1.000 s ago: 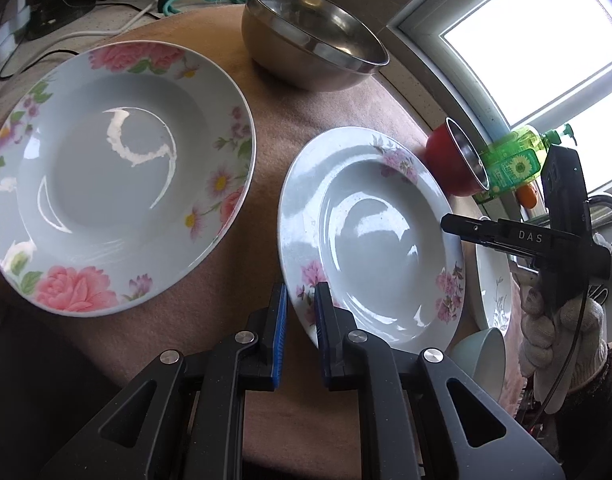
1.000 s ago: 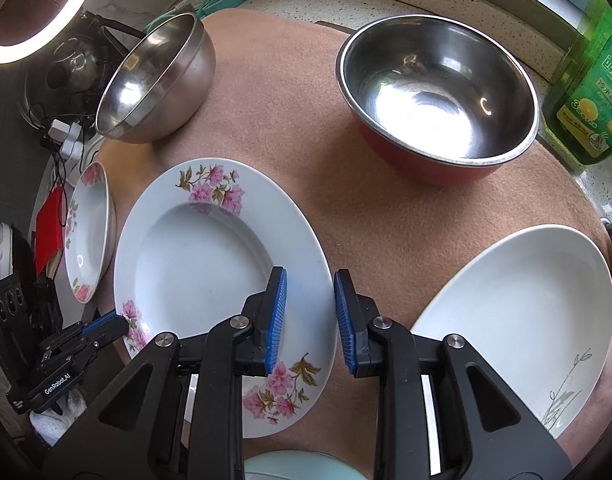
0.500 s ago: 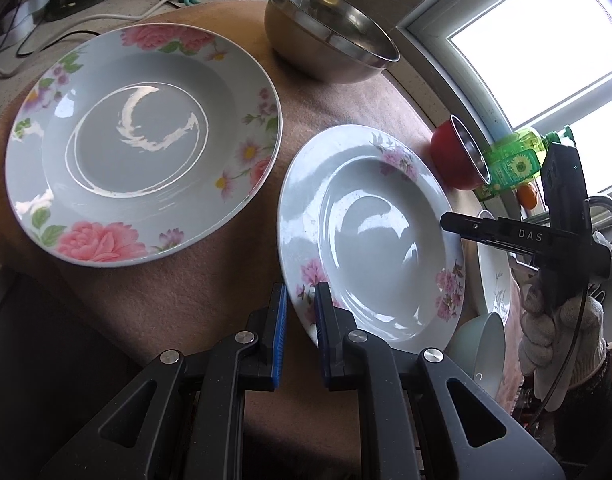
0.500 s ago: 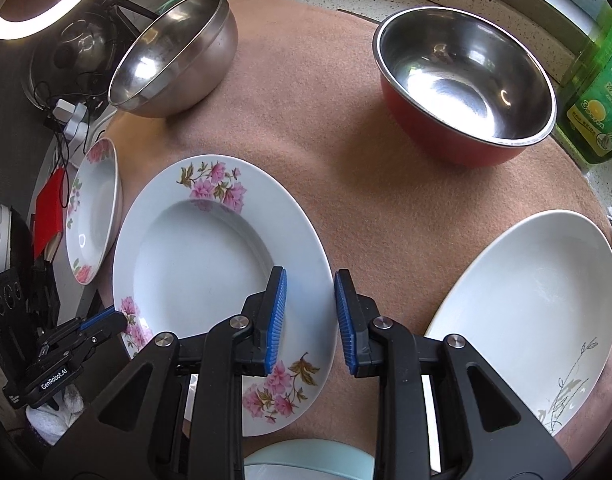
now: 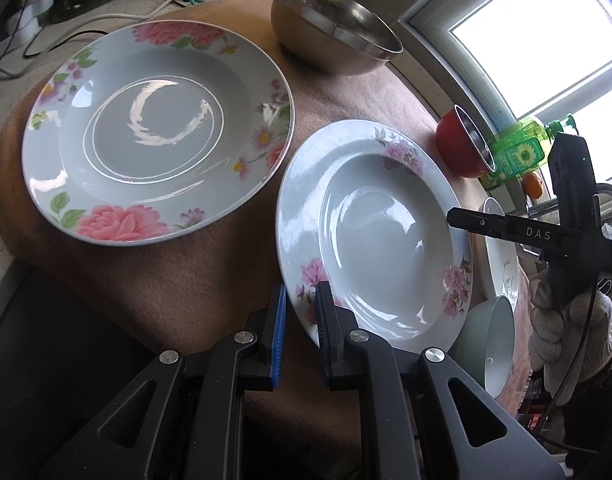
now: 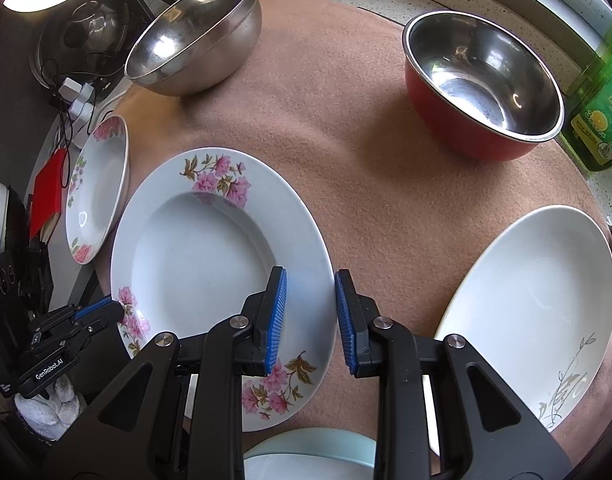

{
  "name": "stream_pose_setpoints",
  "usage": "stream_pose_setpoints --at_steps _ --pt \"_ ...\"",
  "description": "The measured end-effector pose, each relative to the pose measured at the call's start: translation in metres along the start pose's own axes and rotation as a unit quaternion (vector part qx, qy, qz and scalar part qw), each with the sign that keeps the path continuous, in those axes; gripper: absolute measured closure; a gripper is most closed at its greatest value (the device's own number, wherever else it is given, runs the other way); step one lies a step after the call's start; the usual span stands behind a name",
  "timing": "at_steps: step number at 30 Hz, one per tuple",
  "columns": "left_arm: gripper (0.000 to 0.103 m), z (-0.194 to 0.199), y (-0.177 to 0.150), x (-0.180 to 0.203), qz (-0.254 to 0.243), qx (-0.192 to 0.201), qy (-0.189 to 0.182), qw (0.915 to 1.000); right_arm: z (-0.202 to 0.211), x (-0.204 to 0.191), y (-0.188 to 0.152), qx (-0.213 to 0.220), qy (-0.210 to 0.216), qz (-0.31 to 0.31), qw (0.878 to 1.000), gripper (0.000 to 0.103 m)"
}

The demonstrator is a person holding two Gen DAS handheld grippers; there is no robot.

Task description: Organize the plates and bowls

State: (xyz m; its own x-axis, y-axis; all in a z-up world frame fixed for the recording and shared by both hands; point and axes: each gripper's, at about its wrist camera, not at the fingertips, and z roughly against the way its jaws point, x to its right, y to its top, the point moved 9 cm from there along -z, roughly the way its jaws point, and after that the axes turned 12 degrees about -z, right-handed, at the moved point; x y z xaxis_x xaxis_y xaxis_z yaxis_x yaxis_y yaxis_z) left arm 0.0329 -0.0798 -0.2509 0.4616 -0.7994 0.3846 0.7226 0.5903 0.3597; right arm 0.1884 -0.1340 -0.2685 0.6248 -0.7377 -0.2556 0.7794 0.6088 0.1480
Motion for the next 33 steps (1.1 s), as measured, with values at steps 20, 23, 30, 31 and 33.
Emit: stream_pose_setpoints --at_steps 20,23,30,31,33 --pt "0.090 0.012 -0.017 -0.009 0.007 -0.017 0.006 0.9998 -0.007 -0.014 -0.021 -0.032 -0.009 0.044 0.998 0.076" --pt "0.090 0.014 -0.021 -0.012 0.012 -0.019 0.007 0.9997 -0.008 -0.019 -0.025 -0.034 -0.009 0.053 0.998 0.075" --pt "0.090 0.016 -0.027 -0.013 0.021 -0.010 0.009 0.9997 -0.007 -0.023 -0.026 -0.035 -0.014 0.060 0.998 0.074" --pt "0.090 0.015 -0.027 -0.013 0.025 -0.011 0.006 0.9996 -0.007 -0.023 -0.027 -0.036 -0.014 0.060 0.997 0.074" --pt "0.090 0.016 -0.028 -0.015 0.027 -0.013 0.007 0.9995 -0.008 -0.025 -0.029 -0.039 -0.013 0.062 0.997 0.074"
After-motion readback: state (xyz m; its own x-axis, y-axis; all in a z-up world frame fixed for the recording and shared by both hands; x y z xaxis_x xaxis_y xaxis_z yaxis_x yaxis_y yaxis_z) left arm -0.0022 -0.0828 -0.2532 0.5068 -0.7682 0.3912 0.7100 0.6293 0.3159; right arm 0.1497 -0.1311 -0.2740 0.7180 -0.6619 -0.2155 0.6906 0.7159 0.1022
